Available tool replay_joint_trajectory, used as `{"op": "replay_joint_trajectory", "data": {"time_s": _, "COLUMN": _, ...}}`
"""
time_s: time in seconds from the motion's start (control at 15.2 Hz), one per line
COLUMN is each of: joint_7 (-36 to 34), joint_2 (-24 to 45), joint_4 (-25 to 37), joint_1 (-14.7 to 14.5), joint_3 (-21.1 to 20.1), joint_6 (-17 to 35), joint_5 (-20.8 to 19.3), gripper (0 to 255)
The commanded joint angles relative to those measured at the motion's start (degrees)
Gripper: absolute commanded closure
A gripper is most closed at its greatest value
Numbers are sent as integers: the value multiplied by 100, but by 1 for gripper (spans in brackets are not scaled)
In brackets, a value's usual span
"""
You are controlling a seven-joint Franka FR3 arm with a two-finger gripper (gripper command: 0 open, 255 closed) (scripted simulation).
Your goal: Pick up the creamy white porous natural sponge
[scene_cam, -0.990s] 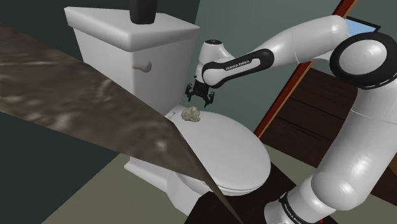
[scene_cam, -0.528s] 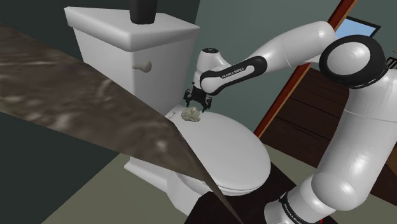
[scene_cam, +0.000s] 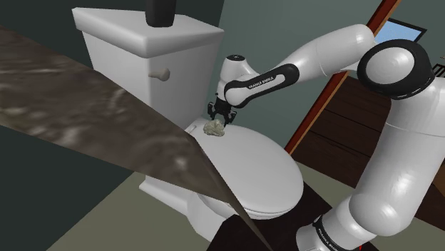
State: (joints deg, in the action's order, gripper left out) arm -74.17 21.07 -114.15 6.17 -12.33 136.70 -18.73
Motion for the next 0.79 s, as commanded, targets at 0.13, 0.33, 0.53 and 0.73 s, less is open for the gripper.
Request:
{"op": "replay_joint_trajectory", "data": {"time_s": 0.13, "joint_7": 11, "joint_2": 16, "joint_4": 18, "joint_1": -2, "joint_3": -5, "joint_6": -16, "joint_5": 6, "gripper": 255}}
{"op": "replay_joint_trajectory", "data": {"time_s": 0.33, "joint_7": 87, "joint_2": -133, "joint_4": 56, "joint_1": 21, "joint_3": -43, "joint_6": -193, "joint_5": 90, "gripper": 255}}
{"op": "replay_joint_trajectory", "data": {"time_s": 0.53, "joint_7": 160, "joint_2": -274, "joint_4": 105, "joint_1": 41, "joint_3": -76, "joint_6": -374, "joint_5": 170, "gripper": 255}}
{"op": "replay_joint_trajectory", "data": {"time_s": 0.73, "joint_7": 232, "joint_2": -408, "joint_4": 165, "joint_1": 58, "joint_3": -105, "joint_6": -558, "joint_5": 246, "gripper": 255}}
